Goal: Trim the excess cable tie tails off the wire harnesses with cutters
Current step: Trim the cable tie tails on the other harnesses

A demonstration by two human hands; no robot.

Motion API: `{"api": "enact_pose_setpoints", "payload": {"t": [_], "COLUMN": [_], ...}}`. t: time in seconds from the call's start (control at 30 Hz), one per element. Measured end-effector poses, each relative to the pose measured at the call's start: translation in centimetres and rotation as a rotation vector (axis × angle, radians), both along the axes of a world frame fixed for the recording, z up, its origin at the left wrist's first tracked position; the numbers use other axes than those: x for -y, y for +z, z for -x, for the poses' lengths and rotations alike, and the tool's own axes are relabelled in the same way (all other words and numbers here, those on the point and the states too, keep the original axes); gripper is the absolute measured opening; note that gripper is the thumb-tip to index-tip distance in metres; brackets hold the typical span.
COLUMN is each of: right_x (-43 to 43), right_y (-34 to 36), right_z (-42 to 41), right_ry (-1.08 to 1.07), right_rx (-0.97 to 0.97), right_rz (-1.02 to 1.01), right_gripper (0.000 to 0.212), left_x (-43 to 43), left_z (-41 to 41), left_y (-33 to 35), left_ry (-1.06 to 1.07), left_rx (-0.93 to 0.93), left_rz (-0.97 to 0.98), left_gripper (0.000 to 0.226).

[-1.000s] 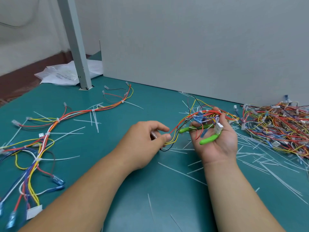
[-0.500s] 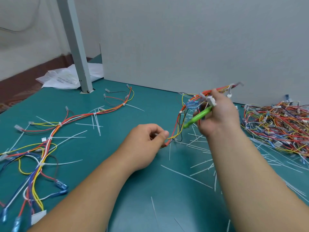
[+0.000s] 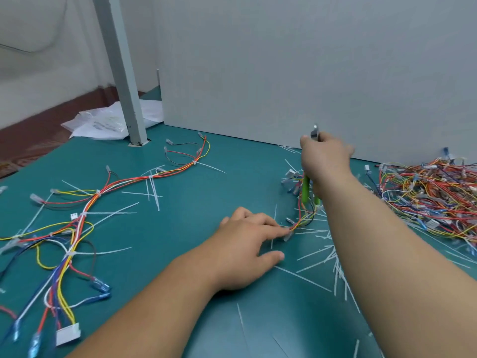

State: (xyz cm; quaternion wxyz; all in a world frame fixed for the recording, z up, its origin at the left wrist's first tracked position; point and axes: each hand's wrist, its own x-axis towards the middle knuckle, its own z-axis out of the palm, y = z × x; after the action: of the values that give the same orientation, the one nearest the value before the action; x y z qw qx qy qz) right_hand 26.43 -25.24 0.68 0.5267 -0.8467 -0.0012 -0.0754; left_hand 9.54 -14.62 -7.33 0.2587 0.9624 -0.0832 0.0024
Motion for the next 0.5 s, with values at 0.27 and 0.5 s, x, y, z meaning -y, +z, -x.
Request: {"api": "enact_pose_setpoints", "payload": {"t": [0.27, 0.5], "right_x": [-4.9, -2.1], "right_y": [0.1, -3.8], "right_z": [7.9, 9.8], "right_ry": [0.276, 0.371], "right_rx": [-0.359, -0.387], "right_rz": [-1.015, -1.553], "right_gripper": [0.022, 0.018], "left_x": [0.2, -3.1], "left_z": [0.4, 2.0], "left_y": [0.6, 3.6], "left_ry": [-0.043, 0.213], "left_rx": [0.076, 0.021], "left_rz": [0.158, -0.263], "left_gripper": [0.024, 0.029]}}
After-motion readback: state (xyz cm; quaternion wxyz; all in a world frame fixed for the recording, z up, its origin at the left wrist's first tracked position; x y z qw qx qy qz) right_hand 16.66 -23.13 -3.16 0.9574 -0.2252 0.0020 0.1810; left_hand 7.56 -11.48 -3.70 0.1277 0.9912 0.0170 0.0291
